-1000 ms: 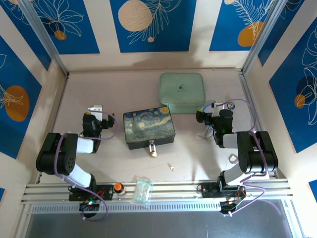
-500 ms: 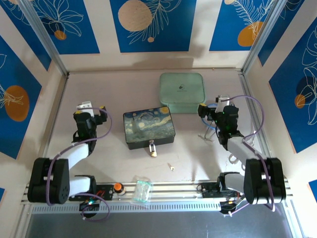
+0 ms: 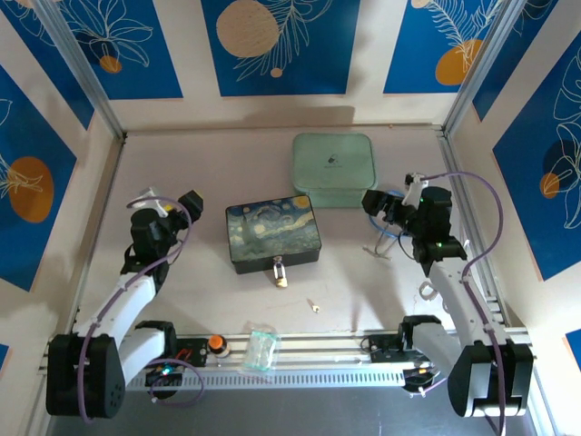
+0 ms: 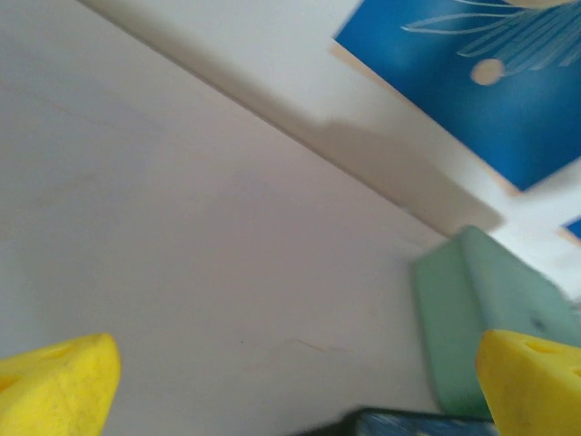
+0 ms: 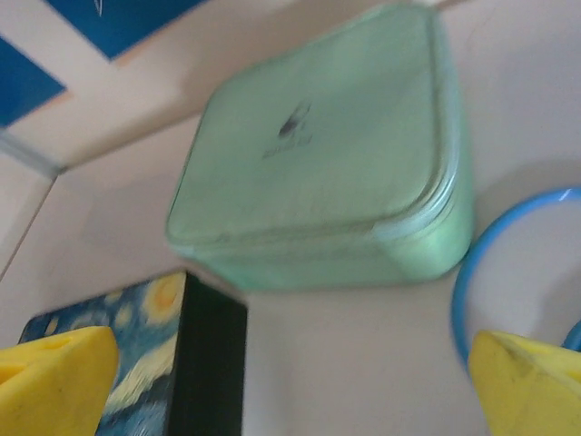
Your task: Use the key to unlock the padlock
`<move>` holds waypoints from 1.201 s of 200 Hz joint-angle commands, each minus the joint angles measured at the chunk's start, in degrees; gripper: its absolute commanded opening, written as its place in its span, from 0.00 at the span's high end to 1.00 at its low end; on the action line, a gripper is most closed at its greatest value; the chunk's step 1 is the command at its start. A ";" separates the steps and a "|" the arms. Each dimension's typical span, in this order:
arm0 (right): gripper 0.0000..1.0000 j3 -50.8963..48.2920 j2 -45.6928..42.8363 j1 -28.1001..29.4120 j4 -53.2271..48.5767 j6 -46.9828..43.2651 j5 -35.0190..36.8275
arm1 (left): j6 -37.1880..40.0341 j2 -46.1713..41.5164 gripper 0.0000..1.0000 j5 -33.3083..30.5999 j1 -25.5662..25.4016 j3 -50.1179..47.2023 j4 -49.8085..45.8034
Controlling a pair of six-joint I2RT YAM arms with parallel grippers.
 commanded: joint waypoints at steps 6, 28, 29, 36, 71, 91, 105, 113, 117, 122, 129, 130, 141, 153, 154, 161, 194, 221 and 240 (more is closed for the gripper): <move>0.01 3.61 -1.09 6.16 -15.84 0.84 -0.81 | -10.61 -3.12 0.01 11.15 -0.28 2.17 -8.43; 0.01 4.50 -0.69 12.13 -21.04 2.01 1.14 | -4.83 -6.81 0.01 9.14 -6.23 7.66 -26.81; 0.01 4.52 -0.67 12.47 -21.20 2.08 1.23 | -4.67 -6.98 0.01 8.82 -6.56 7.93 -27.73; 0.01 4.48 -0.65 14.81 -22.15 2.49 1.80 | -3.19 -7.90 0.01 6.57 -9.03 9.70 -33.38; 0.00 3.93 0.53 27.75 -25.86 5.79 8.33 | -6.93 -11.19 0.01 0.80 -20.77 11.48 -44.19; 0.04 2.75 1.86 34.26 -26.64 8.81 11.65 | -12.24 -12.62 0.01 -0.65 -27.23 9.11 -43.31; 0.08 1.88 3.06 38.42 -27.23 10.42 13.49 | -14.05 -13.09 0.01 -1.45 -30.93 8.27 -42.84; 0.10 1.43 3.82 40.50 -27.59 11.85 14.24 | -14.53 -13.32 0.01 -2.70 -32.83 8.38 -43.48; 0.11 1.18 4.19 41.55 -27.64 12.53 14.53 | -14.82 -13.40 0.01 -3.52 -33.73 8.46 -43.71; 0.14 0.88 4.54 43.00 -27.55 13.39 14.86 | -15.00 -13.45 0.02 -4.35 -34.81 8.54 -43.74; 0.18 0.25 5.16 45.11 -27.25 14.80 15.60 | -15.54 -13.30 0.02 -5.06 -36.59 8.52 -43.50; 0.19 0.19 5.20 45.44 -27.21 14.97 15.71 | -15.65 -13.30 0.02 -5.09 -36.76 8.54 -43.42; 0.24 -0.85 6.26 48.91 -26.21 16.78 16.92 | -17.05 -12.41 0.02 -5.42 -38.96 8.48 -42.77; 0.29 -1.58 7.65 52.52 -26.02 18.66 18.95 | -19.10 -11.31 0.03 -5.75 -41.46 7.81 -40.88; 0.29 -1.60 7.77 52.75 -26.07 18.79 19.19 | -19.23 -11.21 0.03 -5.83 -41.70 7.74 -40.70; 0.34 -1.92 8.70 54.45 -26.36 19.88 20.50 | -20.18 -10.51 0.03 -6.76 -43.70 7.31 -39.49; 0.44 -2.13 14.11 60.54 -24.97 22.67 21.82 | -22.41 -5.21 0.05 -10.85 -50.75 7.64 -36.54; 0.54 -0.15 18.04 63.94 -26.21 23.67 24.05 | -23.40 -2.38 0.05 -12.61 -53.77 8.03 -34.19; 0.58 -0.36 20.19 64.75 -25.30 24.54 23.81 | -24.59 -1.21 0.05 -13.52 -55.34 7.27 -32.35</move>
